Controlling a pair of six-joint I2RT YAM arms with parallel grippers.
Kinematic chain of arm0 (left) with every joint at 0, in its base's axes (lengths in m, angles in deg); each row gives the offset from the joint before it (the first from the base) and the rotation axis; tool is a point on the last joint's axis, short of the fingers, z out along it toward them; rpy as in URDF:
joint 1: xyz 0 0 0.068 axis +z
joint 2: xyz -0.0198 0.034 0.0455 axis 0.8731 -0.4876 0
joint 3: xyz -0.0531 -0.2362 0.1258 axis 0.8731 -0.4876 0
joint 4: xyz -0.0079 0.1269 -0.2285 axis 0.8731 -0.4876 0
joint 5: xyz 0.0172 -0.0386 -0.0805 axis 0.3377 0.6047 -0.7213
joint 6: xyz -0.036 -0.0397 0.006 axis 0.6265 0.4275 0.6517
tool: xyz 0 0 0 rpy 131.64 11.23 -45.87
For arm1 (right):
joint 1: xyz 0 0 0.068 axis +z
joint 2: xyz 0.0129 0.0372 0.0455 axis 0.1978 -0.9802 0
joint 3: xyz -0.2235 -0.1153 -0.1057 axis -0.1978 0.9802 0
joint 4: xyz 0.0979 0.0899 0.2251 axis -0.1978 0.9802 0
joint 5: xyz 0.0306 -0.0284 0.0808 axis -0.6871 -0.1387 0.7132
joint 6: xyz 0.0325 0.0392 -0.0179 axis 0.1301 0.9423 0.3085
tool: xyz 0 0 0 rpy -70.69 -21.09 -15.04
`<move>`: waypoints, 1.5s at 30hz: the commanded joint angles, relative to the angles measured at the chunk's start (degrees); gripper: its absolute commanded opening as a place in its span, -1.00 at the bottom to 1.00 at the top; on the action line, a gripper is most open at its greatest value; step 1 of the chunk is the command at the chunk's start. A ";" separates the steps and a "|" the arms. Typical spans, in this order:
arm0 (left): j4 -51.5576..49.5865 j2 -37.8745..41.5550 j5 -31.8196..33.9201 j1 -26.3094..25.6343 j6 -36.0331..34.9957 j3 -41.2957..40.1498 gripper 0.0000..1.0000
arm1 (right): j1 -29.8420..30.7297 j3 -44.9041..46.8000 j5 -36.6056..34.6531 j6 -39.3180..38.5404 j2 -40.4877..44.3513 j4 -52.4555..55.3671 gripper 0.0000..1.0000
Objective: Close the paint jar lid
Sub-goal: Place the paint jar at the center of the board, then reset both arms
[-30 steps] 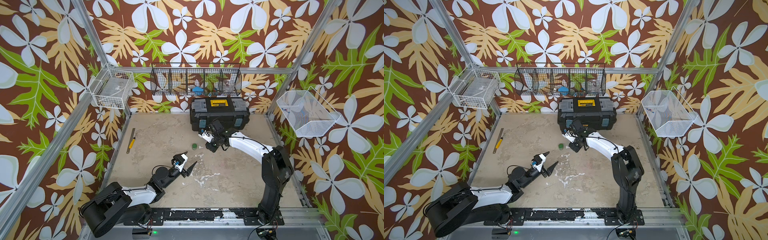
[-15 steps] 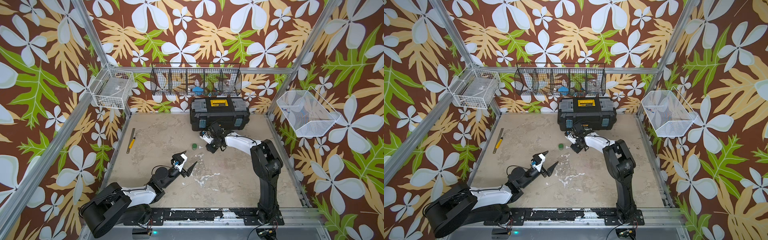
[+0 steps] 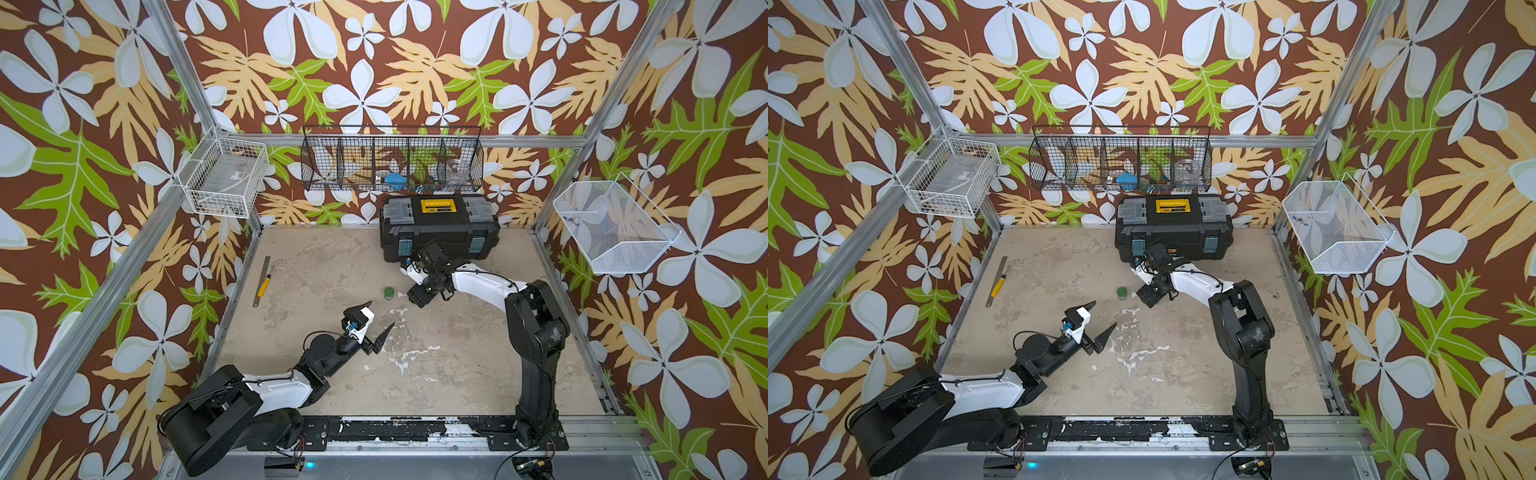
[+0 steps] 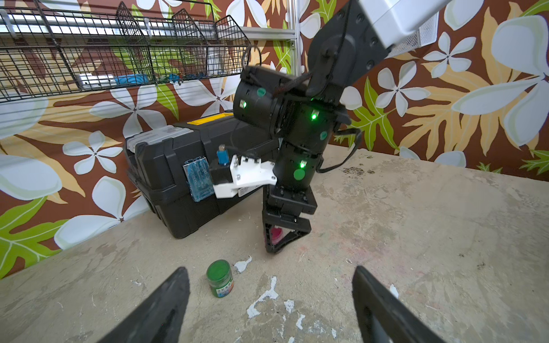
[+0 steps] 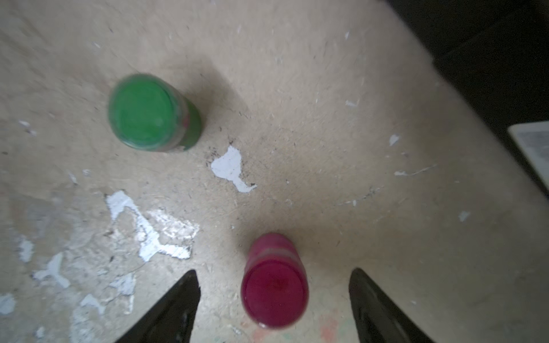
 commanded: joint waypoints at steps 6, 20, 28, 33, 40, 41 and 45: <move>-4.45 7.49 24.35 0.00 0.43 0.80 0.93 | -4.96 15.91 0.09 10.92 23.65 -20.96 0.76; -1.51 14.82 36.73 18.05 1.41 -5.37 0.99 | -18.09 57.14 -26.66 16.38 43.39 -60.64 0.99; 10.56 0.53 29.19 27.52 7.15 -8.22 0.99 | -19.15 65.59 -25.88 10.82 31.61 -84.12 1.00; 10.21 -6.58 24.53 29.97 8.48 -5.29 0.99 | -22.53 67.67 -20.47 12.81 30.09 -89.15 1.00; 13.38 -12.75 19.60 32.09 9.05 -4.08 1.00 | -24.73 73.07 -14.33 13.50 28.54 -98.81 0.99; 9.48 -12.06 19.27 32.11 9.14 -2.72 1.00 | -24.88 72.62 -14.22 13.71 29.18 -96.86 1.00; 9.28 -12.54 18.95 32.44 9.40 -2.23 0.99 | -24.95 73.10 -14.35 13.63 28.63 -98.82 0.99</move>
